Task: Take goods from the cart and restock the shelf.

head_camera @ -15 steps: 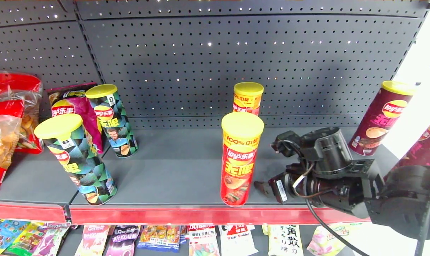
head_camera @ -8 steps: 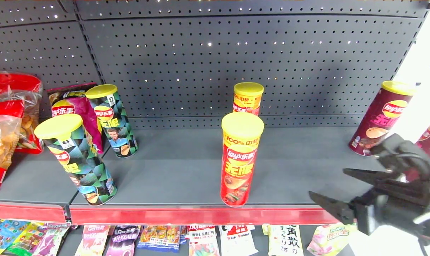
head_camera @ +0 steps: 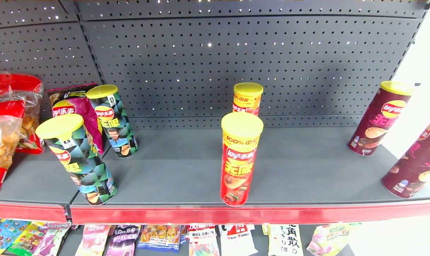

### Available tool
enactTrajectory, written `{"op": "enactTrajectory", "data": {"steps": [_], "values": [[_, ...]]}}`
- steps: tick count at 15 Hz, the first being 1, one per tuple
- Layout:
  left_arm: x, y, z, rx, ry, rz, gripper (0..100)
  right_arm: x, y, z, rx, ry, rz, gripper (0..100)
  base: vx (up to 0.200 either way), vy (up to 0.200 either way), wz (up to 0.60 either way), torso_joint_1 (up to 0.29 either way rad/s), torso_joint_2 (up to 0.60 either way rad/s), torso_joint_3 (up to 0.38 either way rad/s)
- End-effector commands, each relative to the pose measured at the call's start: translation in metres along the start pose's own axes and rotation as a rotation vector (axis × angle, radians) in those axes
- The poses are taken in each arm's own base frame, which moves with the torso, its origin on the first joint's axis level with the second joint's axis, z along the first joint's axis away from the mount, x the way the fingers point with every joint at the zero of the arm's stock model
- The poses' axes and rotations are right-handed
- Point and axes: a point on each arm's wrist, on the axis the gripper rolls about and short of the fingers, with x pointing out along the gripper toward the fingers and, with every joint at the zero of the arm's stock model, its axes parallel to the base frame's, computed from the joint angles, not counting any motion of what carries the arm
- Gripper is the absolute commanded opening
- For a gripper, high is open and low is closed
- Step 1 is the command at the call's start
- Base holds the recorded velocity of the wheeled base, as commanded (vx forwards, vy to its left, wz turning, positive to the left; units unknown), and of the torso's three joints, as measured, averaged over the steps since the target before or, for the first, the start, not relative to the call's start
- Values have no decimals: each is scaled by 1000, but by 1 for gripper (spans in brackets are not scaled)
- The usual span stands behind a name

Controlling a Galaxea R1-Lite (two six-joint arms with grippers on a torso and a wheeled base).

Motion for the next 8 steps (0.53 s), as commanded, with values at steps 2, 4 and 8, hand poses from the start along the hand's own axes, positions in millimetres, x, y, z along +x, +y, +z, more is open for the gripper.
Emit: {"op": "enactTrajectory", "data": {"steps": [2,4,8], "values": [[0,0,0,0,0,1,100,-8,2,-46,94,33,-150,100,0,0,0,0,0,0],[0,0,0,0,0,1,100,-8,2,-46,54,40,-117,100,0,0,0,0,0,0],[0,0,0,0,0,1,100,-9,2,-46,32,27,55,100,0,0,0,0,0,0]]}}
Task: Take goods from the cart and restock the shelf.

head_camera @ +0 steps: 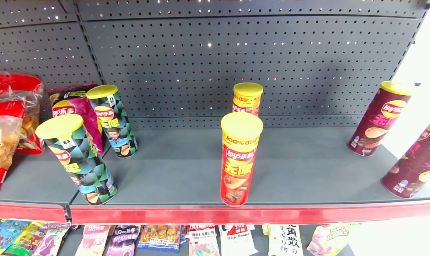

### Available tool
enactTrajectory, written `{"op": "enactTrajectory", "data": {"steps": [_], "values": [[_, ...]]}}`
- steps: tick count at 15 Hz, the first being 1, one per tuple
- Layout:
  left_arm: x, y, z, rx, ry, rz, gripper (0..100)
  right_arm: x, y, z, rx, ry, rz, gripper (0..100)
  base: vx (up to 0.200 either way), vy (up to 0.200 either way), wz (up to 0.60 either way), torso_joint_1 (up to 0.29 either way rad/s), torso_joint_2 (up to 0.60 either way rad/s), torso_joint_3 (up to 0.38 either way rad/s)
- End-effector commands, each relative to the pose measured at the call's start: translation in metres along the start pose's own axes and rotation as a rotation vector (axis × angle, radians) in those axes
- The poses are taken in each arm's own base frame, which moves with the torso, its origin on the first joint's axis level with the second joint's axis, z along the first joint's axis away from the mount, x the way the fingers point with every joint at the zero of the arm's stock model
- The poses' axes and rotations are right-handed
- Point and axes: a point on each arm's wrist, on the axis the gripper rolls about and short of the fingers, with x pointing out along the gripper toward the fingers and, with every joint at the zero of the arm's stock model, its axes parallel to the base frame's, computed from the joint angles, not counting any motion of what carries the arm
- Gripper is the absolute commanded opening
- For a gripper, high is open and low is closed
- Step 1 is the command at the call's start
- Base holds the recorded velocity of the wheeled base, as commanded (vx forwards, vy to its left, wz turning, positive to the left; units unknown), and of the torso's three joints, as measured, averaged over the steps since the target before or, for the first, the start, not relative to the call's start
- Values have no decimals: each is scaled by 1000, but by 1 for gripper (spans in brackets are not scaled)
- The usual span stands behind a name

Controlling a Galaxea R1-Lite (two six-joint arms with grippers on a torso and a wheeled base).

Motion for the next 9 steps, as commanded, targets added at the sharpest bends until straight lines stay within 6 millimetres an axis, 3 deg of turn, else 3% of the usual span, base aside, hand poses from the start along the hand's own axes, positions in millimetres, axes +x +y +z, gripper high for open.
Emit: {"op": "enactTrajectory", "data": {"steps": [1,9], "values": [[0,0,0,0,0,1,100,-2,0,-1,-1,-29,-6,100,0,0,0,0,0,0],[0,0,0,0,0,1,100,-6,0,-3,-5,-84,-83,100,0,0,0,0,0,0]]}}
